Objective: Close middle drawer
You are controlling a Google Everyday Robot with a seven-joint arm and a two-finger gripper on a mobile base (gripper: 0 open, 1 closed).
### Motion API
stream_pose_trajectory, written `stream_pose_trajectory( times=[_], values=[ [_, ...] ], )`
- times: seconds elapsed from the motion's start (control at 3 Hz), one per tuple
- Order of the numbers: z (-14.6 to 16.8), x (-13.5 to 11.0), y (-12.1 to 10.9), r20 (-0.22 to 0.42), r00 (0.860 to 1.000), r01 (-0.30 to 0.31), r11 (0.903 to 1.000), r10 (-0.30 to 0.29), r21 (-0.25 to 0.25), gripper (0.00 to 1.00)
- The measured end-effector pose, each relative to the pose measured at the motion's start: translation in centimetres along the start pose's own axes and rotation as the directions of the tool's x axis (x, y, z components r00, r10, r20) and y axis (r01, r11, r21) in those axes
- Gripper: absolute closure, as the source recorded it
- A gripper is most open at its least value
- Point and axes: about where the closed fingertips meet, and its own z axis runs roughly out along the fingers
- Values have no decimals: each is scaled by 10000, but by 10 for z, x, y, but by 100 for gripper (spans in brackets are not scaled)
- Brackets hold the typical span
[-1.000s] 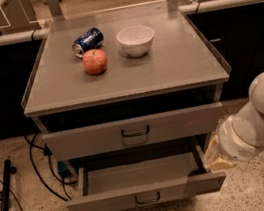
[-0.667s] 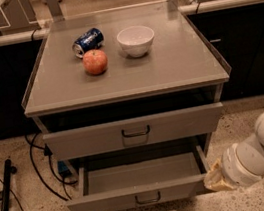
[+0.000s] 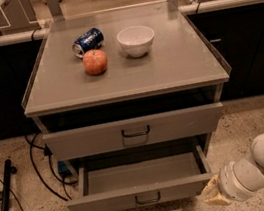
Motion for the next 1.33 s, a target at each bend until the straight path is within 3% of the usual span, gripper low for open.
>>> stream_pose_trajectory(
  times=[0.67, 1.0, 1.33],
  values=[
    [45, 25, -6, -33, 9988, 484, 9984, -483, 288, 100],
    [72, 31, -13, 8, 9927, 1200, 9885, -1206, 920, 100],
    [87, 32, -21, 19, 9844, 1734, 9710, -1761, 1646, 100]
  ],
)
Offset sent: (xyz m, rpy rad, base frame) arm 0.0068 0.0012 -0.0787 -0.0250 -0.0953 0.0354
